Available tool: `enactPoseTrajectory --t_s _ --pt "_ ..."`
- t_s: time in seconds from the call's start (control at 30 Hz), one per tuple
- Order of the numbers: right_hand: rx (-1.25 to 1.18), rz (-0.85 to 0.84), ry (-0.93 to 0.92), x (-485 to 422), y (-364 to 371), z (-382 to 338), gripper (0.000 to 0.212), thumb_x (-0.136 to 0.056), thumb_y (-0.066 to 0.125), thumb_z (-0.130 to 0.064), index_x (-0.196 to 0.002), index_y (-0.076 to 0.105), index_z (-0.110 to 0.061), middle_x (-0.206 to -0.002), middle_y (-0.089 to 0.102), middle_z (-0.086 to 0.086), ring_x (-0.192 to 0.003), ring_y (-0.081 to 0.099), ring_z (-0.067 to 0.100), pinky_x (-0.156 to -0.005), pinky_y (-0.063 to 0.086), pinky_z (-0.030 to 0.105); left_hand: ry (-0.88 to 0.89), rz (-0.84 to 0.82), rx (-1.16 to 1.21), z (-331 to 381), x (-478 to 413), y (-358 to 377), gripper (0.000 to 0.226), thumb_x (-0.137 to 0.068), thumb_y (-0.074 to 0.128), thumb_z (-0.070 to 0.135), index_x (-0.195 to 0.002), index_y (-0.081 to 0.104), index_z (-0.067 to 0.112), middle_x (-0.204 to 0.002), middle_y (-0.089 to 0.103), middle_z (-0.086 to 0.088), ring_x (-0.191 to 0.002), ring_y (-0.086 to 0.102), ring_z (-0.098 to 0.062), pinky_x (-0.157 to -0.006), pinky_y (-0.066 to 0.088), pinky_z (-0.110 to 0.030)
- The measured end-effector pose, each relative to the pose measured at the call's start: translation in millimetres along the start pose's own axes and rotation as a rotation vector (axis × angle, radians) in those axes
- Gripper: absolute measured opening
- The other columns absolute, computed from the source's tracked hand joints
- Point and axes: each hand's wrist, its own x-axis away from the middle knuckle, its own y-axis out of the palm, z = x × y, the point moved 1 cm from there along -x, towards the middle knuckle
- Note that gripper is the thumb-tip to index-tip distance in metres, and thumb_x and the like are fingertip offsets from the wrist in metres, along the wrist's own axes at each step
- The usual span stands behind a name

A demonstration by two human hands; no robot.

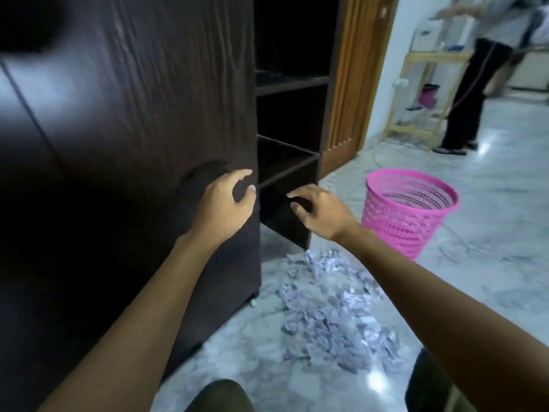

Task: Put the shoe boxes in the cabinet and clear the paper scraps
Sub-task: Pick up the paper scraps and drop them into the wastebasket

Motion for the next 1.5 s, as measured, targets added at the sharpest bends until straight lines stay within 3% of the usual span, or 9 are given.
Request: enactPoseTrajectory --t_s 0.43,0.53,0.67,0.73,0.83,1.07,1.33,1.4,1.5 --pt "-0.097 -0.253 0.536 213 105 253 0.036 -0.095 0.056 -0.033 -0.129 0.062 -0.020 -0.133 0.060 0.006 -0.123 0.054 0.026 -0.098 0.044 0.036 -0.474 -0.659 0.006 -43 94 337 0.062 -0.095 0.056 0.040 -0.151 0.030 0.028 -0.154 0.031 -0.006 -0.140 0.034 -0.026 -0.105 0.035 -0.034" --pt "-0.028 -0.226 0.594 257 141 281 0.041 -0.093 0.056 -0.038 -0.128 0.062 -0.019 -0.134 0.058 0.008 -0.128 0.051 0.028 -0.106 0.038 0.041 -0.605 -0.663 -0.162 -74 129 380 0.070 -0.094 0.054 0.048 -0.154 0.021 0.031 -0.160 0.018 -0.012 -0.148 0.014 -0.028 -0.116 0.024 -0.041" --pt "0.144 -0.297 0.870 326 181 309 0.077 -0.087 0.040 -0.073 -0.149 0.034 -0.030 -0.162 0.018 0.009 -0.152 0.002 0.024 -0.117 -0.007 0.053 -0.759 -0.606 -0.427 -128 192 417 0.089 -0.082 0.047 0.075 -0.154 0.010 0.039 -0.163 -0.007 -0.015 -0.149 -0.008 -0.033 -0.120 -0.003 -0.052" --pt "0.193 -0.312 0.938 355 193 312 0.095 -0.078 0.024 -0.087 -0.155 0.016 -0.031 -0.165 0.003 0.011 -0.151 -0.011 0.025 -0.114 -0.011 0.058 -0.784 -0.537 -0.463 -150 228 426 0.094 -0.075 0.044 0.083 -0.153 0.009 0.043 -0.162 -0.008 -0.016 -0.149 -0.006 -0.034 -0.119 -0.005 -0.054" --pt "0.085 -0.258 1.011 377 214 314 0.102 -0.074 0.024 -0.089 -0.155 0.002 -0.031 -0.164 -0.004 0.016 -0.151 -0.014 0.026 -0.116 -0.009 0.062 -0.756 -0.469 -0.456 -170 258 440 0.100 -0.067 0.035 0.093 -0.152 0.011 0.047 -0.161 -0.001 -0.011 -0.149 0.004 -0.033 -0.120 0.004 -0.055" --pt "0.059 -0.210 0.746 362 243 322 0.115 -0.064 0.035 -0.095 -0.156 0.004 -0.032 -0.163 -0.016 0.010 -0.150 -0.019 0.024 -0.112 -0.015 0.060 -0.493 -0.485 -0.365 -177 268 454 0.097 -0.068 0.031 0.092 -0.151 0.005 0.049 -0.163 -0.009 -0.008 -0.147 0.008 -0.041 -0.119 0.014 -0.056" --pt "0.120 -0.504 0.277 312 262 338 0.113 -0.059 0.031 -0.100 -0.154 0.002 -0.044 -0.163 -0.014 0.014 -0.148 -0.018 0.036 -0.115 -0.010 0.064 -0.246 -0.565 -0.355 -187 256 461 0.081 -0.078 0.027 0.083 -0.151 0.008 0.051 -0.164 -0.015 0.003 -0.148 0.009 -0.027 -0.110 0.022 -0.049" --pt "0.121 -0.491 0.233 308 272 332 0.108 -0.064 0.040 -0.095 -0.154 0.012 -0.042 -0.164 -0.002 0.014 -0.150 -0.008 0.035 -0.117 -0.001 0.064 -0.233 -0.575 -0.347 -191 252 464 0.072 -0.083 0.026 0.077 -0.149 0.017 0.052 -0.165 -0.003 0.007 -0.144 0.016 -0.025 -0.109 0.022 -0.047" --pt "0.081 -0.372 0.207 305 282 325 0.092 -0.075 0.041 -0.087 -0.149 0.038 -0.032 -0.149 0.038 0.018 -0.141 0.029 0.037 -0.113 0.026 0.059 -0.237 -0.568 -0.334 -195 251 467 0.063 -0.086 0.027 0.068 -0.144 0.034 0.048 -0.161 0.020 0.008 -0.137 0.023 -0.024 -0.108 0.022 -0.045"
